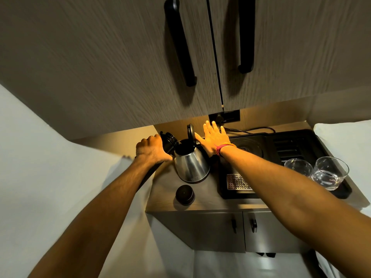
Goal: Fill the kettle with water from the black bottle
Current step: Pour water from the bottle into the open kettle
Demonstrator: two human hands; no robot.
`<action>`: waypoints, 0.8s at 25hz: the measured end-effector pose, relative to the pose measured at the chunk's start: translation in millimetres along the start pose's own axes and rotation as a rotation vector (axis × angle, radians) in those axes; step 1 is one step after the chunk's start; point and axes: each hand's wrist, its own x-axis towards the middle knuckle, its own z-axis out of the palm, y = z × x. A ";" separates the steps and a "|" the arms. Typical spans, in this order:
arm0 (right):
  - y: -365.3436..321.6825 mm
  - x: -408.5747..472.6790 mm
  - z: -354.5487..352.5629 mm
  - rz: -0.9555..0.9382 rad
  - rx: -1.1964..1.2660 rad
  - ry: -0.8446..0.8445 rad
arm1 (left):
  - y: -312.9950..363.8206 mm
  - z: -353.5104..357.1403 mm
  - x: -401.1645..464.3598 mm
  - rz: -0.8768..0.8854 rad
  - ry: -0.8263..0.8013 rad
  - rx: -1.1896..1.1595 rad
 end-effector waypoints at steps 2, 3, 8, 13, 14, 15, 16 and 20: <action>0.4 0.0 0.0 -0.013 -0.033 -0.007 | 0.2 1.4 -0.4 0.003 0.002 0.005; 0.3 -0.3 0.1 -0.012 -0.031 -0.005 | 0.5 2.3 -0.5 0.006 0.004 0.010; -0.5 -1.0 -1.5 -0.009 -0.035 -0.006 | 0.5 4.2 0.7 0.007 0.013 0.001; -2.5 -3.7 -3.7 -0.001 -0.004 0.006 | 1.0 9.0 3.6 0.010 0.029 -0.011; -2.4 -3.6 -3.9 -0.001 0.002 0.002 | 1.4 10.2 3.8 0.011 0.031 -0.023; -1.9 -3.6 -3.8 -0.006 -0.009 -0.009 | 2.2 12.1 3.6 0.010 0.037 -0.044; -1.4 -3.2 -3.4 -0.021 -0.039 -0.022 | 3.2 14.7 2.8 0.005 0.051 -0.074; -1.6 -2.3 -2.3 -0.015 -0.059 -0.023 | 9.7 28.0 -2.1 -0.019 0.131 -0.284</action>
